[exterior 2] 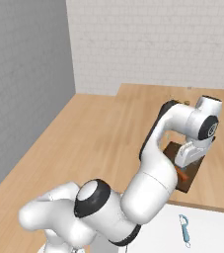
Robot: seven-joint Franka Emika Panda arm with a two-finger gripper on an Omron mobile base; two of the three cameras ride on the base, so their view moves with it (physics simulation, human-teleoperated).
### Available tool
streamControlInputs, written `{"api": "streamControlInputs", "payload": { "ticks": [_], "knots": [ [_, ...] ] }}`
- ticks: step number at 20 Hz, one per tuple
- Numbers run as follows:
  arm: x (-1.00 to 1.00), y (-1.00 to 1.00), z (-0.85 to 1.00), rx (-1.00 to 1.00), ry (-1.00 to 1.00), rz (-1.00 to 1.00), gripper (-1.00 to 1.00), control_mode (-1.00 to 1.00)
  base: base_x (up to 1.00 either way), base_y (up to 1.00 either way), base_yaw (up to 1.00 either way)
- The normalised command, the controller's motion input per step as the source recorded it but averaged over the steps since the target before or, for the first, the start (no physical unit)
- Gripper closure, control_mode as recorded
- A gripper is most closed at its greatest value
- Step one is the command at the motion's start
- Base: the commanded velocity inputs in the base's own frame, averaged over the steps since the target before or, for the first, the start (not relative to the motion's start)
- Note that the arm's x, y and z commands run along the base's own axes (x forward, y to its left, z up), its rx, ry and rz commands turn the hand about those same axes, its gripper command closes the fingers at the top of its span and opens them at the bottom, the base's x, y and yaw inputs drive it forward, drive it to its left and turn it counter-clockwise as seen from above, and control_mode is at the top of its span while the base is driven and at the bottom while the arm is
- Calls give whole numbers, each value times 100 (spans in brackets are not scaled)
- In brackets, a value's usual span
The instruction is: Place the appropriate cutting tool for cutting the garlic skin on the cutting board.
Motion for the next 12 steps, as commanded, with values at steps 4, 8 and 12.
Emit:
{"api": "streamControlInputs", "payload": {
  "ticks": [4, 8, 12],
  "knots": [
    [-100, 79, 94, -27, -10, 1, -100, -100, 0, 0, 0],
    [-84, 88, 87, -29, -8, 2, -100, -100, 0, 0, 0],
    [-24, 100, 41, -31, 2, 4, -100, -100, 0, 0, 0]
  ]
}}
